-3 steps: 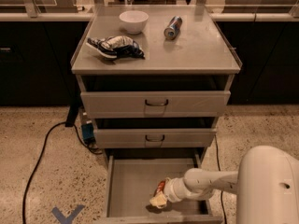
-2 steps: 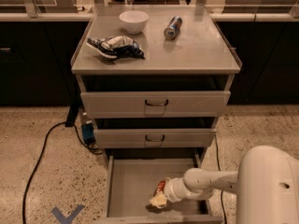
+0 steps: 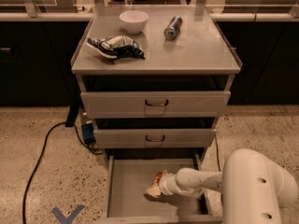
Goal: Place coke can into bottom drawer
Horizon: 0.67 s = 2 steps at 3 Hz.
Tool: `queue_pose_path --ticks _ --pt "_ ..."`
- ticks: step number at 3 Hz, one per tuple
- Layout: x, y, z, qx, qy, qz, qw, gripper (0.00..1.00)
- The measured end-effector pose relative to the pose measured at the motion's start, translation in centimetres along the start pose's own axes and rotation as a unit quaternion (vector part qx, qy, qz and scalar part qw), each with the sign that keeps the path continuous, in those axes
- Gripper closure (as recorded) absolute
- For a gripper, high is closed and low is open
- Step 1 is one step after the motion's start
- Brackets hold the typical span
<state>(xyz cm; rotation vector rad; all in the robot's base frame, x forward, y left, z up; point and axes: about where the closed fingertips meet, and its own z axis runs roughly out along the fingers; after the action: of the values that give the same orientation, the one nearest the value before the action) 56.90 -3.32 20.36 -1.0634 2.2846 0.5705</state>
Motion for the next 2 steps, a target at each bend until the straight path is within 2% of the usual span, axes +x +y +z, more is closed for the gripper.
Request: queue_pose_path --ticks 1,2 --pt "0.5 -2.9 3.8 0.036 -0.008 0.018 0.9992 1.00" --pt "1.8 -4.6 7.2 0.043 0.007 0.034 0.9985 1.00"
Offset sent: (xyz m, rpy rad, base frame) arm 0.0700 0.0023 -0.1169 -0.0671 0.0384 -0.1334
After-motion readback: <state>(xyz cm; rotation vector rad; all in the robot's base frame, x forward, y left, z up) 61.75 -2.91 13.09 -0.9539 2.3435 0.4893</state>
